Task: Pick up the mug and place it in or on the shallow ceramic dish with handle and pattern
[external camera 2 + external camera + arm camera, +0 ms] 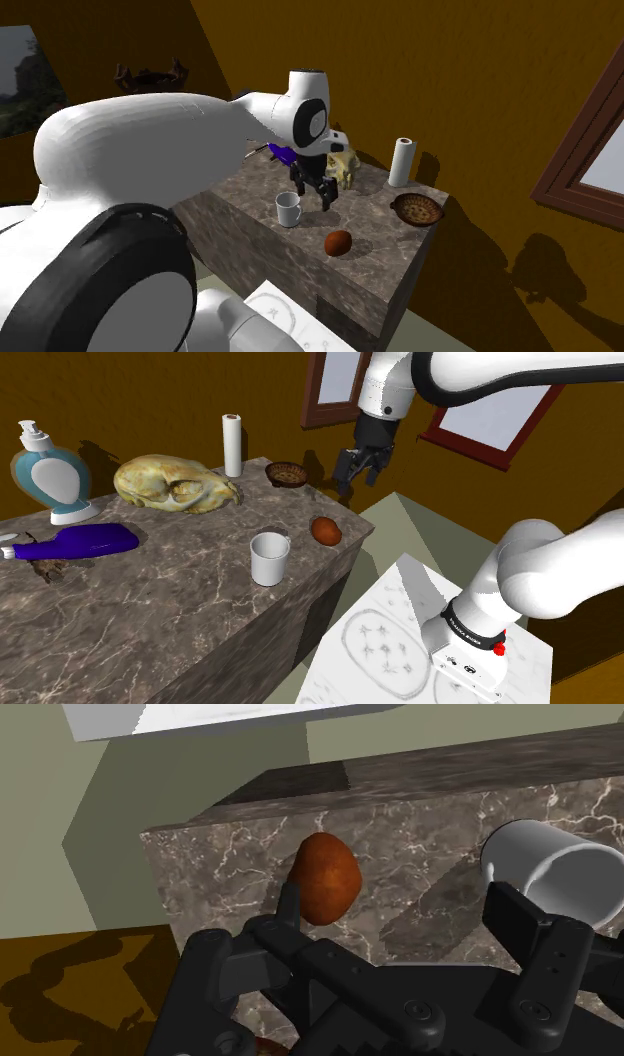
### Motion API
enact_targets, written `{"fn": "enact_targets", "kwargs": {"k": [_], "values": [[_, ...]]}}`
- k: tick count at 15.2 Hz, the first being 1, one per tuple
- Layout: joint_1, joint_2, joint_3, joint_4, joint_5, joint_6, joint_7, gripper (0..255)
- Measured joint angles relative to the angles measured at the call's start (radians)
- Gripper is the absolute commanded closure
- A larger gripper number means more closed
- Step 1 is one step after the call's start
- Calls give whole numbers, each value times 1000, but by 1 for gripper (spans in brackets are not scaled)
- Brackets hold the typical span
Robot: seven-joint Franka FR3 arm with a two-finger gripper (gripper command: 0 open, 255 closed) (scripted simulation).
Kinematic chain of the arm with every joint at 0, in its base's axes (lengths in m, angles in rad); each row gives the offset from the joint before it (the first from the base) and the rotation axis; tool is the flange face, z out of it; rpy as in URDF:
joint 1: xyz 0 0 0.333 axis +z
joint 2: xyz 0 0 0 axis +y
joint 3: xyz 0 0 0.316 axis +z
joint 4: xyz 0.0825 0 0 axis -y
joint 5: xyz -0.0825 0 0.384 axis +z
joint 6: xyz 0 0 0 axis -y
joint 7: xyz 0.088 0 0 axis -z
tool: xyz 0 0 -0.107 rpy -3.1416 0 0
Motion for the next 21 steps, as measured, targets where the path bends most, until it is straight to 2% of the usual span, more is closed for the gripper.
{"fn": "enact_targets", "kwargs": {"k": [5,9,15,18,21], "values": [[19,153,97,47,12,99,103,0],[26,281,165,107,-7,159,186,0],[45,505,262,233,-86,229,344,0],[65,636,293,313,-155,257,430,0],[75,686,298,327,-184,282,463,0]]}}
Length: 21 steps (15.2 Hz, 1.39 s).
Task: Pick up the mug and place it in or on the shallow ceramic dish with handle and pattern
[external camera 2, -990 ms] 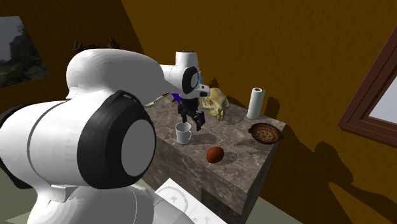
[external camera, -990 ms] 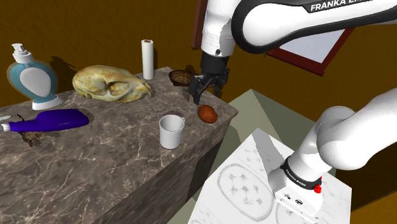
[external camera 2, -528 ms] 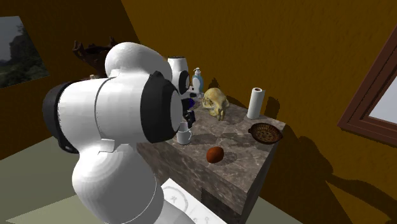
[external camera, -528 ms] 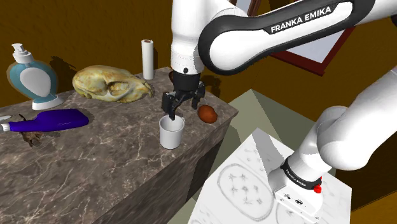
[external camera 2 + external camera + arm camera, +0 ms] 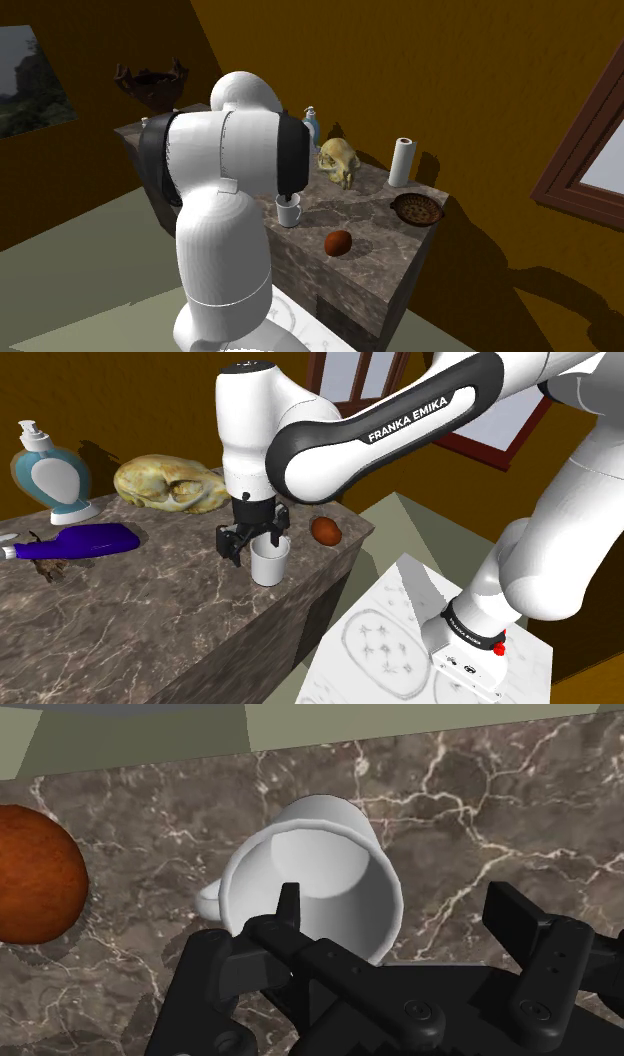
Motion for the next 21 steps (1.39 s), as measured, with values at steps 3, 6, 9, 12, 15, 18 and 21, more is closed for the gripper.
{"fn": "enact_targets", "kwargs": {"k": [3,6,9,12,15,18,21], "values": [[1,20,-3,-19,-14,35,9,0],[3,38,-4,-31,-27,63,18,0],[3,42,-5,-32,-29,68,20,0],[3,42,-5,-32,-30,68,20,0],[3,42,-5,-32,-30,68,20,255],[3,42,-5,-32,-29,68,20,255],[3,42,-5,-32,-29,68,20,255]]}}
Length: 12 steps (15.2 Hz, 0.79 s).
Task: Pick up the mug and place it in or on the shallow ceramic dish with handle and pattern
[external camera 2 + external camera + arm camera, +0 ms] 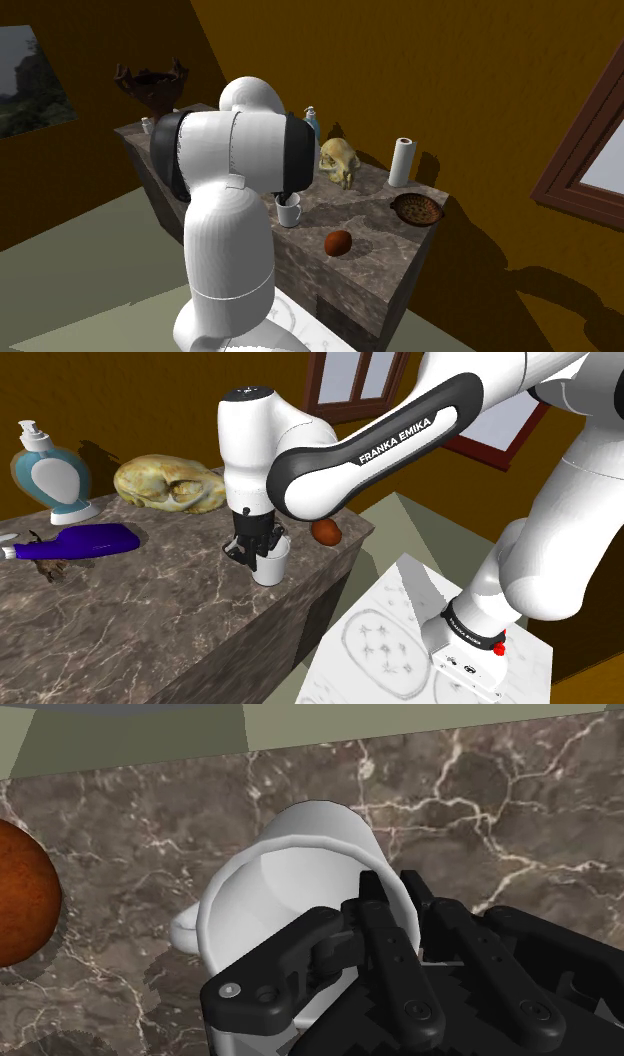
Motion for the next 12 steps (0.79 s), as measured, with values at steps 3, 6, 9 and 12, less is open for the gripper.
{"fn": "enact_targets", "kwargs": {"k": [3,6,9,12], "values": [[0,-2,0,3,2,-5,-1,255],[-3,-24,2,14,17,-34,-14,255],[-6,-45,4,35,31,-73,-25,255],[-7,-66,5,56,45,-111,-35,255]]}}
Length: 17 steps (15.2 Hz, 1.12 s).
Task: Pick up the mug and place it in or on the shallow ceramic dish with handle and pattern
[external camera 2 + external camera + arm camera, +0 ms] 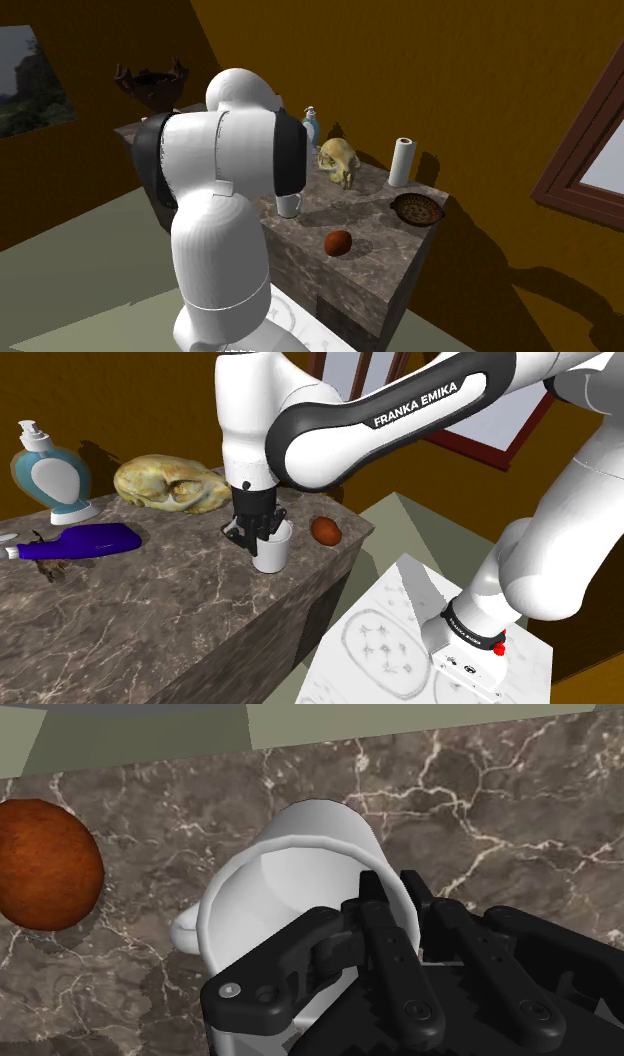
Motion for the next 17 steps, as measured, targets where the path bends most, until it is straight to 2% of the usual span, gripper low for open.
{"fn": "enact_targets", "kwargs": {"k": [13,17], "values": [[-5,-66,-1,111,41,-167,-32,255],[-39,-64,-34,132,36,-184,-98,255]]}}
